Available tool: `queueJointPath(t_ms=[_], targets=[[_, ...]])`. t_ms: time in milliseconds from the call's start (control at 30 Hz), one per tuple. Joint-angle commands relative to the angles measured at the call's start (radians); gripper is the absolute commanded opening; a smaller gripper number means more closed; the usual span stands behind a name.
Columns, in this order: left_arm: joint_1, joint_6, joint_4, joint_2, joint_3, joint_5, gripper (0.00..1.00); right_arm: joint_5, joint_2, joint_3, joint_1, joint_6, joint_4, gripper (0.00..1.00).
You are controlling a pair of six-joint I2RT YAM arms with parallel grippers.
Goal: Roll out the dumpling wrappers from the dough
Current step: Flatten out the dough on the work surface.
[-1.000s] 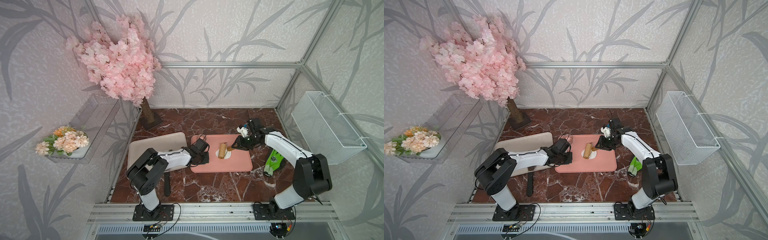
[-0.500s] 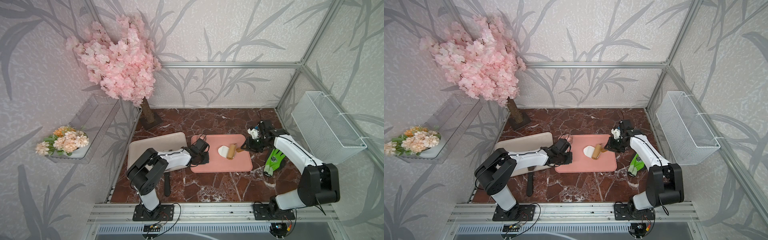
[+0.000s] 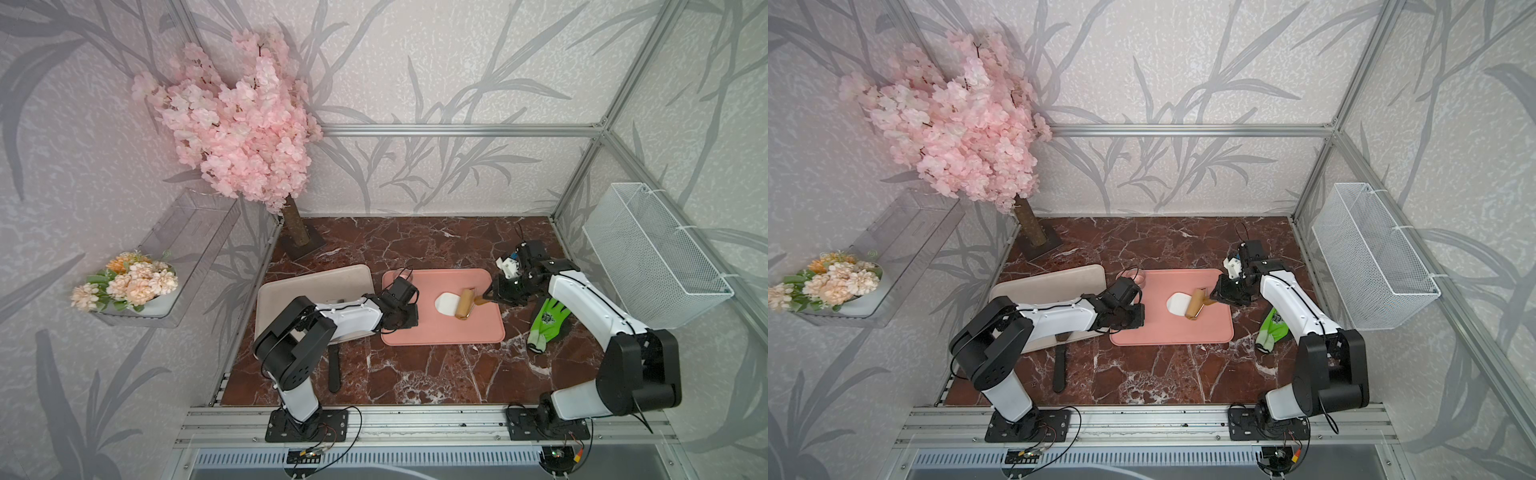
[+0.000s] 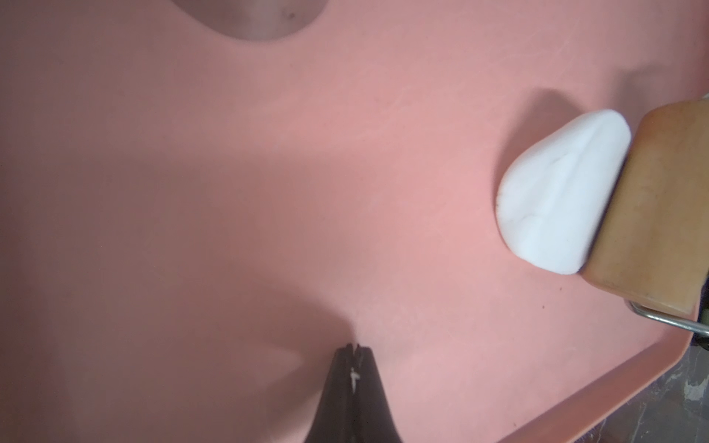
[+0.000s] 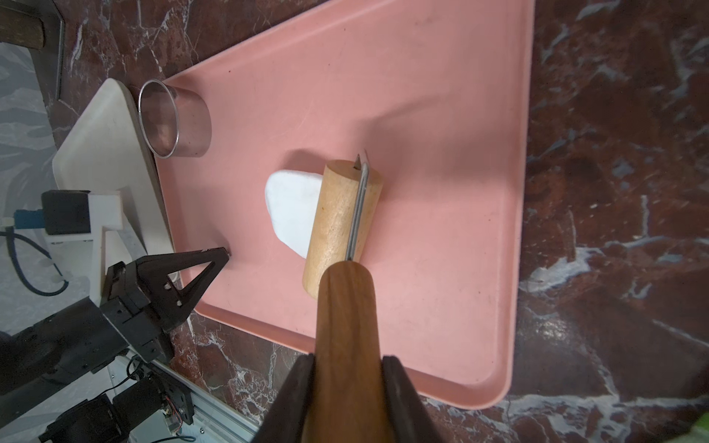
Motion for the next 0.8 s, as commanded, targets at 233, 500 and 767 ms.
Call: queueJointPath(t_ms=[233, 500, 767], targets=[[0.0, 0.01, -0.142, 0.065, -0.058, -0.013, 0.0, 0.173, -0.046, -0.032, -0.032, -0.001, -0.074, 0.0], [-0.002, 0.007, -0.137, 0.067, -0.056, -0.013, 0.0, 0.104, -0.113, 0.133, 0.026, -0.004, -0.085, 0.0], [-0.001, 0.004, -0.138, 0.069, -0.055, -0.014, 0.0, 0.067, 0.001, 0.179, 0.148, 0.019, 0.01, 0.0]])
